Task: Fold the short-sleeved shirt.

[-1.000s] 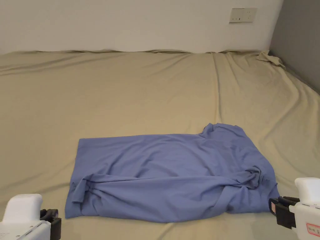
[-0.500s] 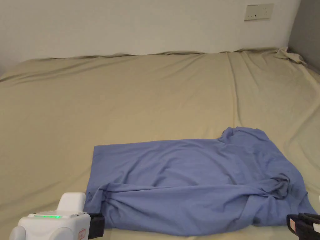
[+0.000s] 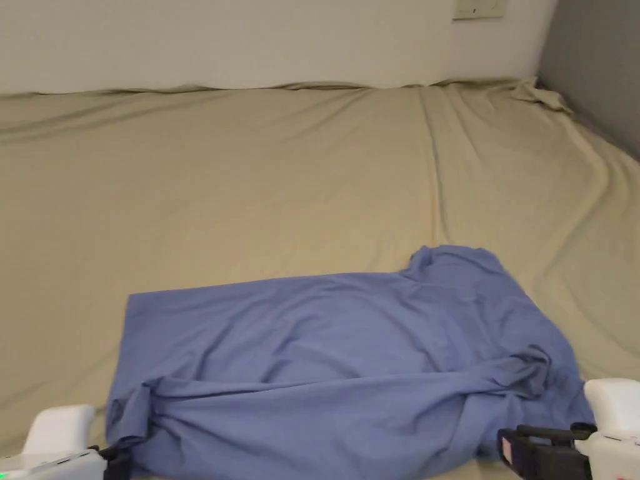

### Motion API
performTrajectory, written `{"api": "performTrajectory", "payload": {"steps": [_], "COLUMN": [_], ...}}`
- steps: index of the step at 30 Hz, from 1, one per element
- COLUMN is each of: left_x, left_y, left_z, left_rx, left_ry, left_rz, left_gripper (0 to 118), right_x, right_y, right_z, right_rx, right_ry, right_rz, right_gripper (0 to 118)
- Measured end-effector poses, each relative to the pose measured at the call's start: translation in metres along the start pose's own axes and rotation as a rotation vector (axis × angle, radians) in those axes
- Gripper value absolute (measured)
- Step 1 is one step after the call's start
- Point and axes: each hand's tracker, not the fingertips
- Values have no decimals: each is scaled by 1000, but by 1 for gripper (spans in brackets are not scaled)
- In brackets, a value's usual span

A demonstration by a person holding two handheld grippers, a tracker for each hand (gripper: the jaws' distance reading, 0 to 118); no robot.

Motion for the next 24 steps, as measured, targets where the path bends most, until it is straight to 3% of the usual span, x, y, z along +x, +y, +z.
{"api": "performTrajectory", "payload": {"steps": [1,4,7,9,10,11,12,13,14,15,16,17,24], "left_x": [1,8,14,10,8,6,5,3,1,0,-4,-5,-2], "left_y": [0,2,-1,-1,0,0,2,2,2,3,3,4,16], "left_z": [-1,-3,-9,-13,-14,-14,-11,-10,-9,-8,-6,-3,44], "left_rx": [-3,-15,-49,-43,-43,-45,-47,-48,-46,-43,-42,-40,25], "left_ry": [1,18,39,37,28,22,13,5,-3,-8,-14,-17,-49], "left_rz": [0,-25,-78,-63,-46,-35,-21,-14,-6,4,8,15,-34], "left_gripper": [10,10,10,10,10,10,10,10,10,10,10,10,10], "right_x": [10,41,64,73,77,79,76,74,72,63,56,51,39], "right_y": [-2,1,4,5,5,4,5,7,8,6,8,8,12], "right_z": [-4,-23,-52,-64,-70,-73,-67,-63,-61,-55,-51,-48,15], "right_rx": [-1,-42,-74,-85,-94,-90,-61,-57,-54,-43,-33,-23,73], "right_ry": [-39,-107,-74,-56,-39,-52,-71,-33,21,-30,-64,-86,-20], "right_rz": [-1,-42,-84,-127,-147,-141,-99,-72,-98,-91,7,38,28], "right_gripper": [116,115,108,72,61,46,17,11,10,10,10,10,10]}}
